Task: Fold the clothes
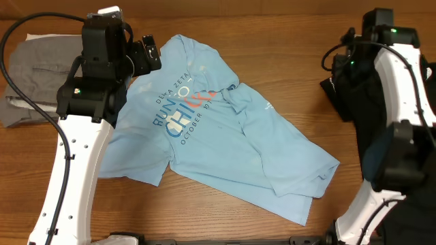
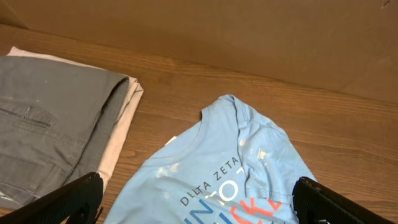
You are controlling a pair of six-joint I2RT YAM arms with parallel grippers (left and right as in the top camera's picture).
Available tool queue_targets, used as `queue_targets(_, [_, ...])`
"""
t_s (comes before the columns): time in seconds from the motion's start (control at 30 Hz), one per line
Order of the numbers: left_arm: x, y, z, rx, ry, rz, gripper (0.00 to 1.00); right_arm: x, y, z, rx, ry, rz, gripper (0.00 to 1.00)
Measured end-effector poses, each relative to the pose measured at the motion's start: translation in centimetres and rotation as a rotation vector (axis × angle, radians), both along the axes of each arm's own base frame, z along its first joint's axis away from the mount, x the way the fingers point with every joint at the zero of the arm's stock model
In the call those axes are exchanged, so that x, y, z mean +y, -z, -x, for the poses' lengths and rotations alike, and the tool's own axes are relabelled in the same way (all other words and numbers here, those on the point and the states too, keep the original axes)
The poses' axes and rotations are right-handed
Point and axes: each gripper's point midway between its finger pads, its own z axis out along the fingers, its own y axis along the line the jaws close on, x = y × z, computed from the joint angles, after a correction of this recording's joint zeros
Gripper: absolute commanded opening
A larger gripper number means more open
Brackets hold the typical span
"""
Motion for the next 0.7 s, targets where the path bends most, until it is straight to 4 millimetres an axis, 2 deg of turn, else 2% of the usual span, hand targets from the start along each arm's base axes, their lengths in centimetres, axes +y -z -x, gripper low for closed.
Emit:
queue_targets(0.17, [0.0, 0.0, 0.0, 0.0, 0.0, 0.0, 1.0, -1.2, 5.1, -1.2, 0.058, -0.012, 0.017, 0.04])
queue_targets(0.33, [0.0, 0.0, 0.0, 0.0, 0.0, 0.0, 1.0, -4.3, 8.7, -0.9, 0.114, 0.046, 0.012, 0.04])
queue_targets(0.43, [0.0, 0.0, 0.0, 0.0, 0.0, 0.0, 1.0, -5.8, 9.9, -0.4, 0.131, 0.084, -0.021, 0.04])
queue_targets(0.53, [0.0, 0.0, 0.0, 0.0, 0.0, 0.0, 1.0, -6.5, 10.4, -0.2, 0.13, 0.114, -0.088, 0.04])
queue_targets(0.7, [0.0, 0.0, 0.0, 0.0, 0.0, 0.0, 1.0, -5.4, 9.9, 0.3, 0.124, 0.099, -0.221, 0.04])
